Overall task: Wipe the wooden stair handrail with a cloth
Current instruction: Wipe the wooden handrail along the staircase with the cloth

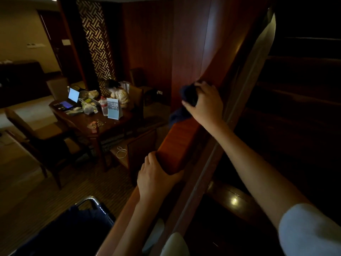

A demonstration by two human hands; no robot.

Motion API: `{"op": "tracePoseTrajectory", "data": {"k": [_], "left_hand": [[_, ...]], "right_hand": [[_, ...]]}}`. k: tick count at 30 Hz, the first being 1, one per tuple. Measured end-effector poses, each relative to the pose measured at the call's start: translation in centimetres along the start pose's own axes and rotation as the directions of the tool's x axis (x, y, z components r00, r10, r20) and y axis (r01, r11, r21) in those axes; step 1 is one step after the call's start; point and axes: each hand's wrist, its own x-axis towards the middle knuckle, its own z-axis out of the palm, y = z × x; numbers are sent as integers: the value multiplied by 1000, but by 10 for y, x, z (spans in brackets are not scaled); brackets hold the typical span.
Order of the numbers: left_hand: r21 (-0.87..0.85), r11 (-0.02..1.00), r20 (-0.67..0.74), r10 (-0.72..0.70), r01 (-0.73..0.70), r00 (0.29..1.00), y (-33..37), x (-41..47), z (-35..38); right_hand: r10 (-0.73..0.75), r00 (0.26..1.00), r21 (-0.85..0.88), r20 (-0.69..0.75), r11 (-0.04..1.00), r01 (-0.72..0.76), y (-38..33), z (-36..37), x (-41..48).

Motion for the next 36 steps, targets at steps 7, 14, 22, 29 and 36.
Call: {"op": "tracePoseTrajectory", "data": {"k": [7, 14, 22, 29, 36], "left_hand": [[-25, 999, -21, 26, -26, 999, -2, -1, 3], [11, 1000, 16, 3, -3, 1000, 2, -1, -2], [68, 998, 29, 0, -2, 1000, 7, 0, -1], [35, 984, 80, 174, -177, 981, -11, -9, -9], [12, 1000, 138, 9, -11, 990, -62, -54, -18]], "right_hand": [[-80, 995, 286, -64, 954, 95, -56, 34, -135], [387, 911, 501, -144, 822, -270, 9, 14, 5], [626, 774, 922, 94, 238, -304, -13, 37, -52], [489, 826, 902, 280, 160, -401, -98, 51, -190], [597, 740, 881, 309, 114, -460, -46, 22, -89]]}}
